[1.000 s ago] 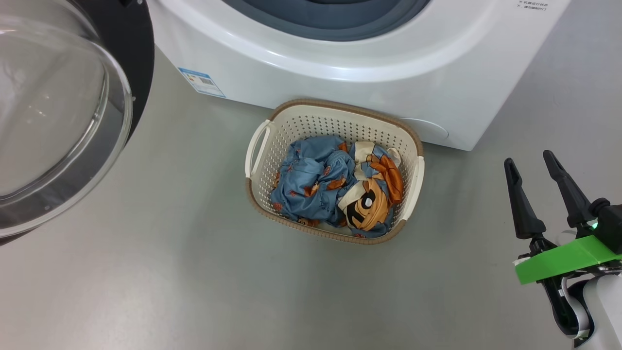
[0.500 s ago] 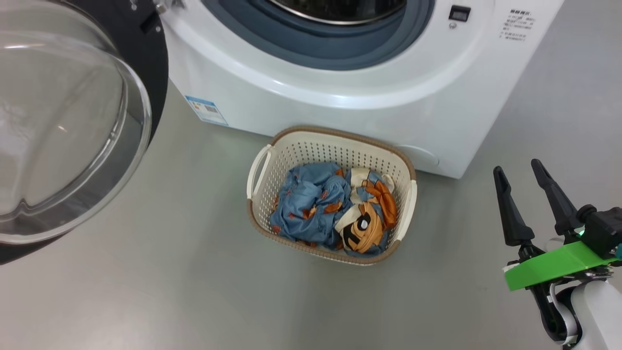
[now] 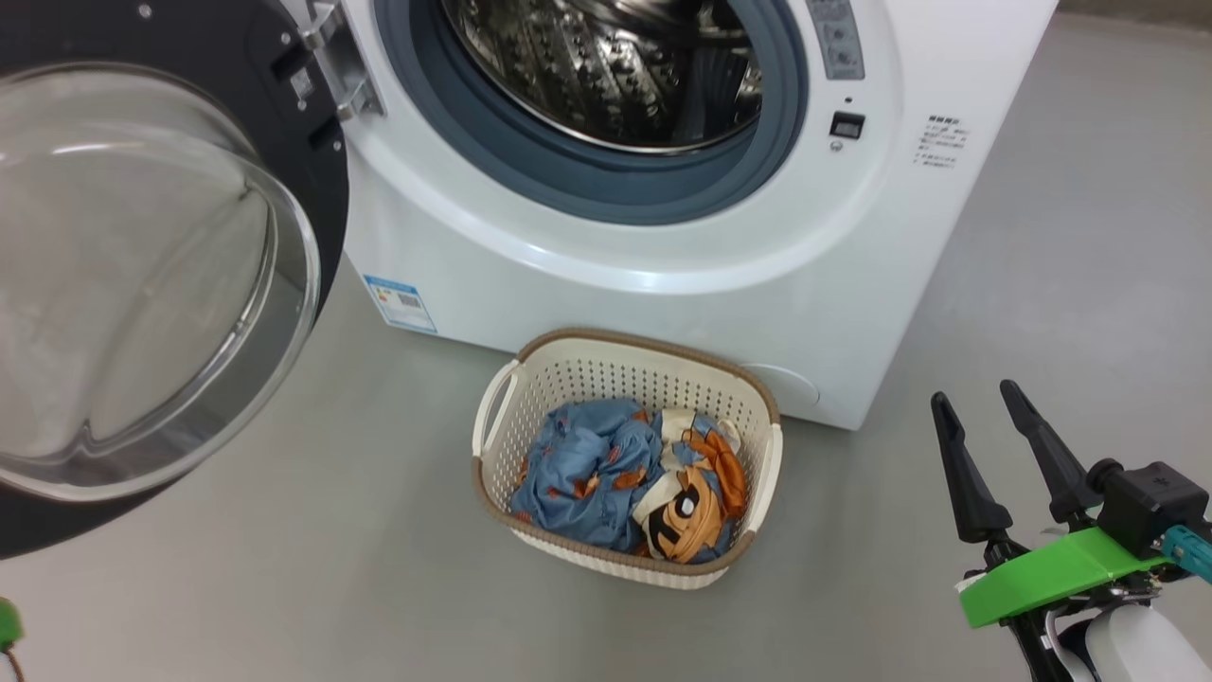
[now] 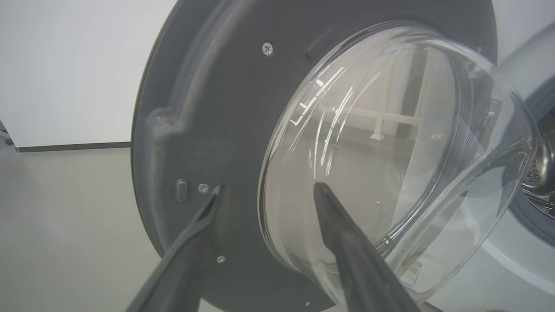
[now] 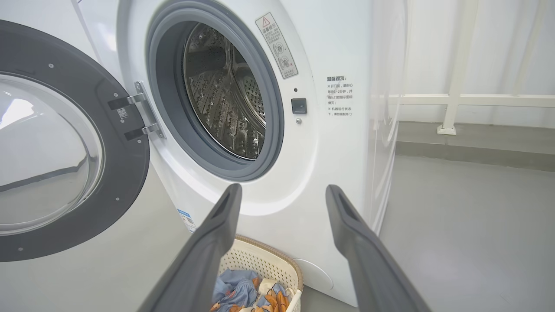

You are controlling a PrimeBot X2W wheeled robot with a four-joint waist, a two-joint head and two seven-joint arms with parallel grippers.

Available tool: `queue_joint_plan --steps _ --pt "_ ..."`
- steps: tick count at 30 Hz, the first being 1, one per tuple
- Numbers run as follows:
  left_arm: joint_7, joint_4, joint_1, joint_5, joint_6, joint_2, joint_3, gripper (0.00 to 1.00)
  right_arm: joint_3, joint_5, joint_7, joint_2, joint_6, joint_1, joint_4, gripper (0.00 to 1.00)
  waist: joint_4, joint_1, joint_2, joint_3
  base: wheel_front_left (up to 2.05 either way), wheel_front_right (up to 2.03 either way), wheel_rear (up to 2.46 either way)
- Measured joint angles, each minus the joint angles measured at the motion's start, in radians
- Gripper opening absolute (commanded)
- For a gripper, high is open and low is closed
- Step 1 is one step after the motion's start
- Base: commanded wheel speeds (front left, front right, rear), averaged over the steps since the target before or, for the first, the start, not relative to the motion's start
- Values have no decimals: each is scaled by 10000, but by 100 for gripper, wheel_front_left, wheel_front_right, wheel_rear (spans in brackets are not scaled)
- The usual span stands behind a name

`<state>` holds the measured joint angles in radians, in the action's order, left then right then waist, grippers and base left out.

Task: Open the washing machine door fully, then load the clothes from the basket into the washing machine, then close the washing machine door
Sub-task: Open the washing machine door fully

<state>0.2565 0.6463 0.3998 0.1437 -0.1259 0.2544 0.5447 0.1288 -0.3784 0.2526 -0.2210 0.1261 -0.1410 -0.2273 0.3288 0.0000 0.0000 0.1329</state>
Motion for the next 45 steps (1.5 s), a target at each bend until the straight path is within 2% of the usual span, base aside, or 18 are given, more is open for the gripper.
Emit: queue_joint_plan --steps 10,18,26,38,45 --pt "0 -1074 -1282 483 -27 -430 -1567 100 2 -44 0 109 0 439 -42 100 -274 0 0 -766 0 0 0" --pt "0 -2334 -2189 535 -27 -702 -2955 100 -50 -44 0 219 0 549 -33 100 -834 0 0 -1066 0 0 0" --pt "0 -2880 -2639 794 -27 -894 -4031 100 -157 -44 0 255 0 882 -19 100 -1441 0 0 -1151 0 0 0" --pt "0 -3185 -2833 1406 -27 -895 -5060 100 -395 -44 0 284 0 884 17 100 -2415 0 0 -981 0 0 0" --pt "-2 -3407 -2845 1737 -27 -905 -5294 100 -435 -44 0 297 0 884 35 100 -2867 0 0 -884 0 0 0"
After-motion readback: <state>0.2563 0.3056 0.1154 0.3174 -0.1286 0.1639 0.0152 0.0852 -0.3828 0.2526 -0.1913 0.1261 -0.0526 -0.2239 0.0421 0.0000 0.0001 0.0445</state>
